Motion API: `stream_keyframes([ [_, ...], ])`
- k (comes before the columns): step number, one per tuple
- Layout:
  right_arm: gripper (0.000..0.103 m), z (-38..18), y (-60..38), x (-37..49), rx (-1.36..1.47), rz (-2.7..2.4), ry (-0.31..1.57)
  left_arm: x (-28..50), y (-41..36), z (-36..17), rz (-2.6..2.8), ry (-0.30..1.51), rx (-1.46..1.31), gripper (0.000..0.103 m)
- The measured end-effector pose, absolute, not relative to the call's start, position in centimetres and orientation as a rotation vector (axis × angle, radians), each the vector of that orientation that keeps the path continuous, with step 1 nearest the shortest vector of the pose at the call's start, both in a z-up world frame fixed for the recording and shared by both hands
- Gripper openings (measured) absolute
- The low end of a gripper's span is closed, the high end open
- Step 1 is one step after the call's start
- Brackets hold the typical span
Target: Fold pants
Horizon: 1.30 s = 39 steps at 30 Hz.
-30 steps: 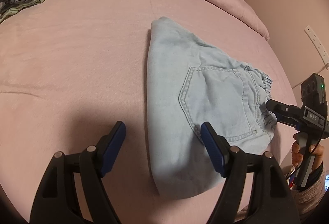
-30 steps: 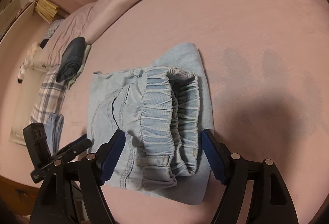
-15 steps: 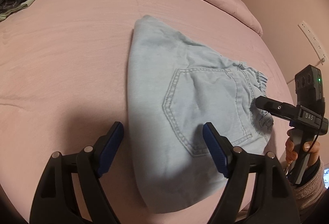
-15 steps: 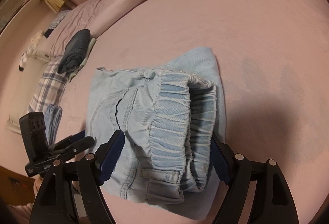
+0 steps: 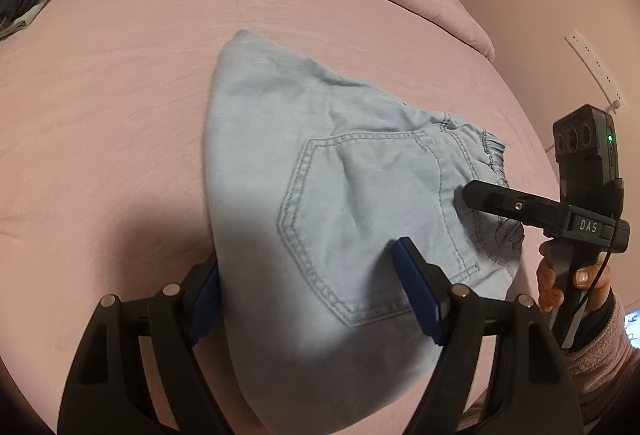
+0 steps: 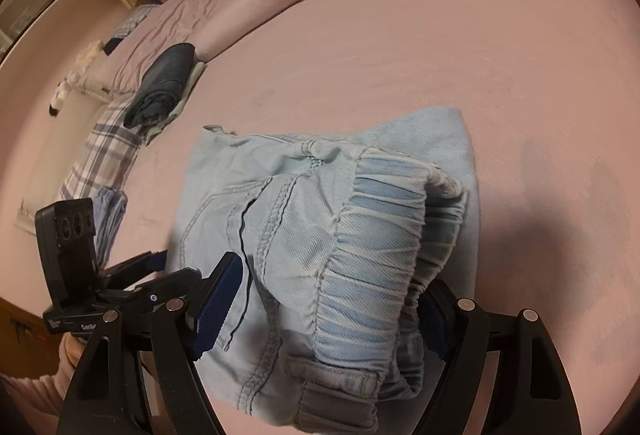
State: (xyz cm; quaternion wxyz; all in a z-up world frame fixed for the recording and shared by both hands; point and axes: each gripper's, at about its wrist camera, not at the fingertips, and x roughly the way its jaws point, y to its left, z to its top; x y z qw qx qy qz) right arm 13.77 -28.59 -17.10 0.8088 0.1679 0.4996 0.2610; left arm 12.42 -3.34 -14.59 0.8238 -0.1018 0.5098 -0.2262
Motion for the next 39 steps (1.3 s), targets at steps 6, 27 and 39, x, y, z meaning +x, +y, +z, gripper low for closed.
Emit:
stream_keyframes([
  [6,0.082,-17.2,-28.2,14.1,0.354,0.573,1.043,13.1,-4.0,-14.6,-0.506,1.086,-0.217,0.078],
  [27,0.052,-15.1,-27.9,11.3,0.318,0.491,0.946,11.2,-4.0,-12.9,-0.447,1.029,-0.194,0.034],
  [39,0.039,-12.1,-26.1,9.3,0.245,0.492,0.843,9.1,-4.4,-10.9,-0.432,0.972,-0.177,0.025],
])
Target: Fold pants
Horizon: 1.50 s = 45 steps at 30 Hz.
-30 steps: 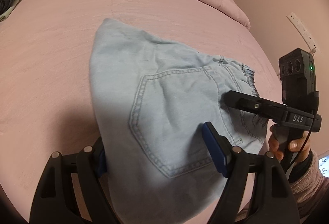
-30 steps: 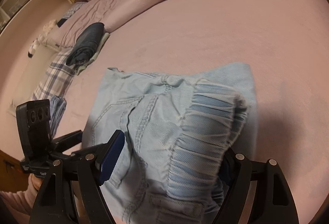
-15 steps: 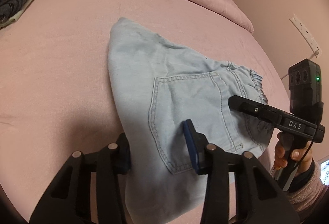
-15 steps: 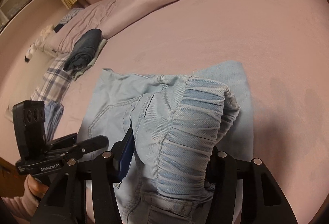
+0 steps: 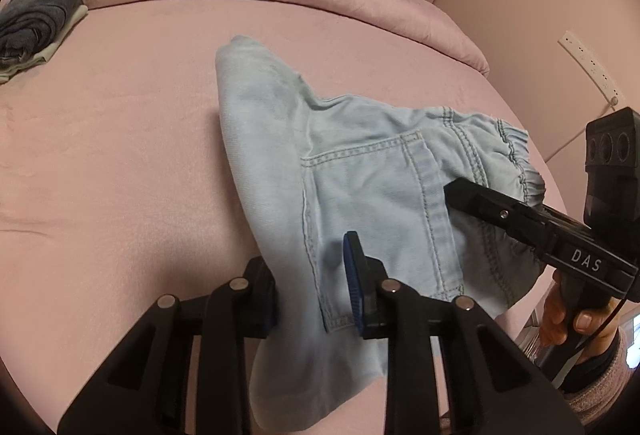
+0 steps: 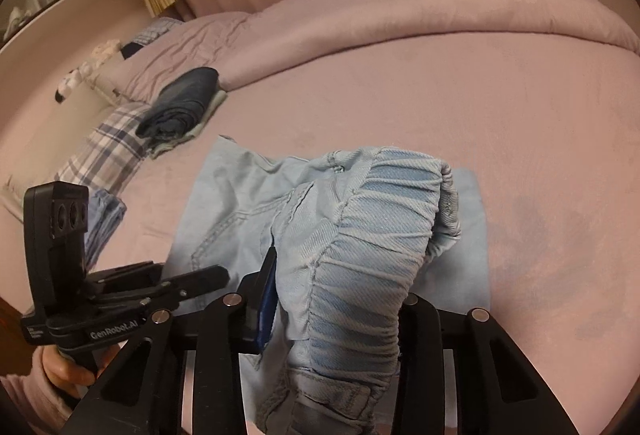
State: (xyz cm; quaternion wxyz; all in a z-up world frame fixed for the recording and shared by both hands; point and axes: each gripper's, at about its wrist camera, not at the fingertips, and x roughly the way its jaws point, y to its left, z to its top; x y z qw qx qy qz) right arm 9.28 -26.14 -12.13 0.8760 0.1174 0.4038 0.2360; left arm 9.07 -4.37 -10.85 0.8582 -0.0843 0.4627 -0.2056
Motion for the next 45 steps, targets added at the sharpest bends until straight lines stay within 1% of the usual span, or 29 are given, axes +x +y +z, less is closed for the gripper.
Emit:
stream_keyframes([
  [11,0.038,-9.6,-25.0,8.0,0.227,0.539,0.769,7.4,-3.9,-8.5,-0.454,0.916,-0.192,0.026],
  [16,0.038,-9.2,-24.4,8.0,0.207,0.544,0.761,7.3,-3.9,-8.5,-0.448,0.912,-0.189,0.026],
  [19,0.038,-10.1,-24.5,8.6,0.205,0.511,0.811,7.3,-3.6,-9.3,-0.434,0.937,-0.190,0.025],
  [23,0.038,-12.7,-25.8,9.5,0.216,0.450,0.893,8.2,-3.1,-11.1,-0.400,0.986,-0.170,0.026],
  [26,0.038,-14.0,-27.2,9.8,0.249,0.428,0.918,8.7,-2.9,-11.8,-0.372,1.011,-0.153,0.026],
  [27,0.039,-14.3,-27.7,10.1,0.265,0.417,0.927,8.9,-2.8,-11.9,-0.371,1.014,-0.154,0.028],
  [29,0.057,-15.0,-28.5,10.5,0.268,0.385,0.971,8.9,-2.8,-12.1,-0.363,1.021,-0.143,0.029],
  [30,0.061,-15.2,-28.9,10.7,0.261,0.357,0.990,8.9,-2.8,-12.1,-0.360,1.020,-0.141,0.030],
  [33,0.064,-15.6,-30.5,10.7,0.341,0.386,1.025,8.8,-2.7,-12.2,-0.360,1.021,-0.142,0.030],
  [34,0.067,-15.8,-31.1,10.7,0.370,0.392,1.036,8.6,-2.4,-12.3,-0.356,1.023,-0.142,0.032],
  [37,0.070,-16.3,-33.4,10.8,0.472,0.403,1.060,8.9,-2.2,-12.6,-0.351,1.034,-0.158,0.039],
  [39,0.076,-17.3,-34.6,11.4,0.524,0.429,1.120,9.0,-1.9,-12.8,-0.350,1.043,-0.172,0.043],
  [45,0.081,-20.4,-35.2,14.0,0.709,0.605,1.246,9.2,-0.8,-13.6,-0.361,1.081,-0.240,0.044],
])
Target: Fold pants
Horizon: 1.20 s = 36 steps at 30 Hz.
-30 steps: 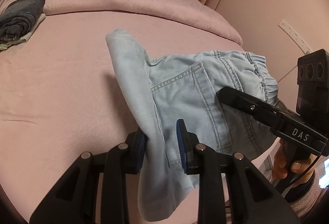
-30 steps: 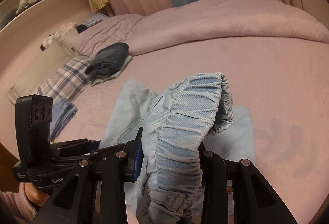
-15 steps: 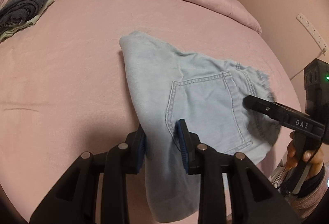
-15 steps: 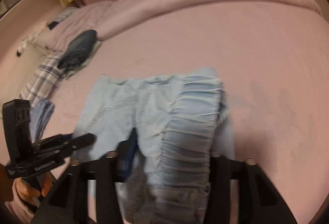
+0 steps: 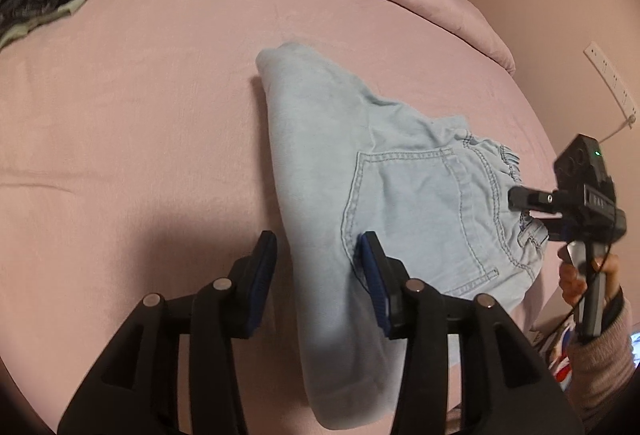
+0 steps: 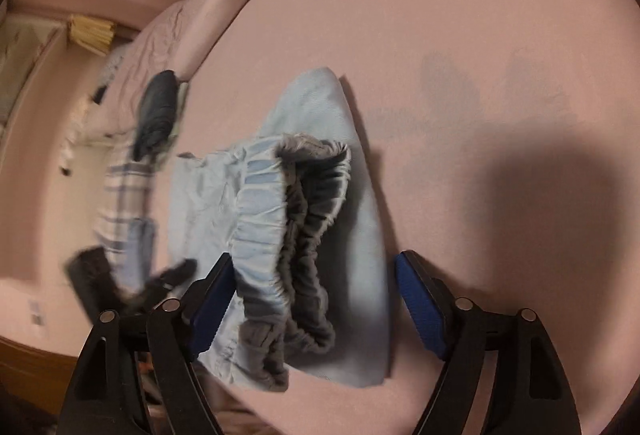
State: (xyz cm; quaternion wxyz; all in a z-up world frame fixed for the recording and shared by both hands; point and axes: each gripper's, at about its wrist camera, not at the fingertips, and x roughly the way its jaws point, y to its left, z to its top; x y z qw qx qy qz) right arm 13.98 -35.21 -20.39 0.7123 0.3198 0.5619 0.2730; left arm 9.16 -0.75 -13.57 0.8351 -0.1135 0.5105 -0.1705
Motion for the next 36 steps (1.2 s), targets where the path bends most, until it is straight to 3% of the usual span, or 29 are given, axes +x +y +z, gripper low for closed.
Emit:
stream_keyframes([
  [10,0.082,-20.2,-30.3,15.4,0.631,0.763,1.251,9.7,-0.4,-15.2,-0.464,1.131,-0.374,0.040],
  [12,0.077,-20.1,-30.2,15.4,0.617,0.738,1.228,10.0,-1.1,-15.1,-0.475,1.124,-0.361,0.038],
  [14,0.061,-19.6,-30.3,15.0,0.583,0.702,1.209,10.1,-1.4,-15.0,-0.477,1.117,-0.366,0.032],
  [16,0.051,-18.9,-30.9,14.2,0.578,0.688,1.172,10.1,-1.2,-14.6,-0.486,1.105,-0.391,0.025],
  [19,0.046,-17.6,-30.8,13.4,0.530,0.678,1.118,9.8,-1.0,-14.0,-0.495,1.075,-0.401,0.018],
  [36,0.043,-10.8,-29.1,14.1,0.444,0.704,0.947,10.3,-0.2,-8.0,-0.495,0.933,-0.346,0.015],
])
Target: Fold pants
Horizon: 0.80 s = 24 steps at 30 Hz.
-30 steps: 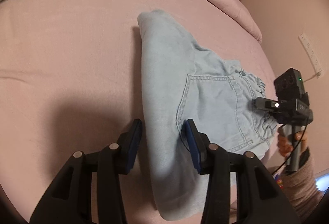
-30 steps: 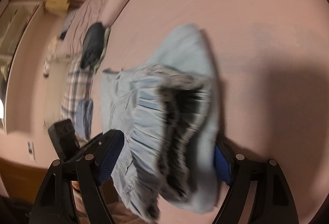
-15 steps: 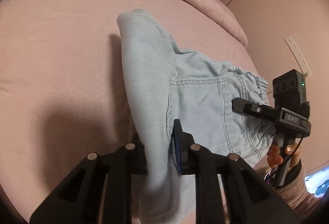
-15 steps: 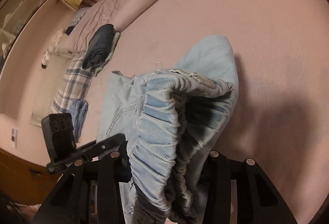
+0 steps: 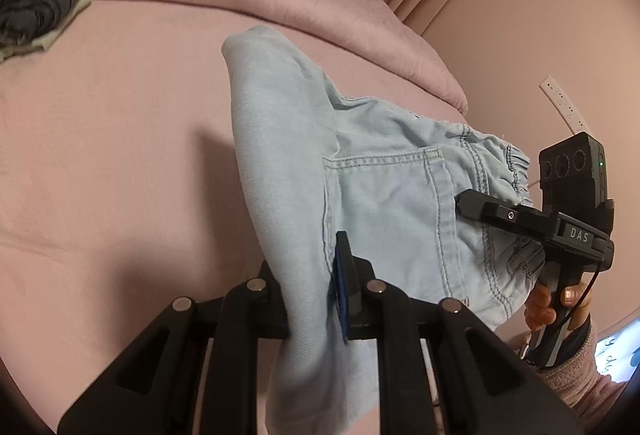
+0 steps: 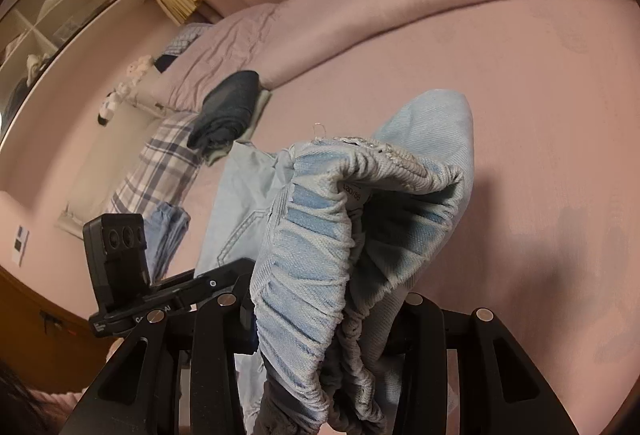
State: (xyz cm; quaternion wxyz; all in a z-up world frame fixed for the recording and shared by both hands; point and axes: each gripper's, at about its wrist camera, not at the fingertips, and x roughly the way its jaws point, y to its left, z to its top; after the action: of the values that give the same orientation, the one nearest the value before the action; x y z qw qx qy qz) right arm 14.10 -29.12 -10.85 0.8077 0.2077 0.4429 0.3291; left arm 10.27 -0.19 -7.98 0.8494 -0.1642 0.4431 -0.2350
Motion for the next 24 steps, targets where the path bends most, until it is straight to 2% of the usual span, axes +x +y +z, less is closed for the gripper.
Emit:
stream_keyframes([
  [24,0.043,-8.5,-25.3,19.6,0.391,0.739,0.896,16.3,2.9,-5.6,-0.425,0.888,-0.314,0.015],
])
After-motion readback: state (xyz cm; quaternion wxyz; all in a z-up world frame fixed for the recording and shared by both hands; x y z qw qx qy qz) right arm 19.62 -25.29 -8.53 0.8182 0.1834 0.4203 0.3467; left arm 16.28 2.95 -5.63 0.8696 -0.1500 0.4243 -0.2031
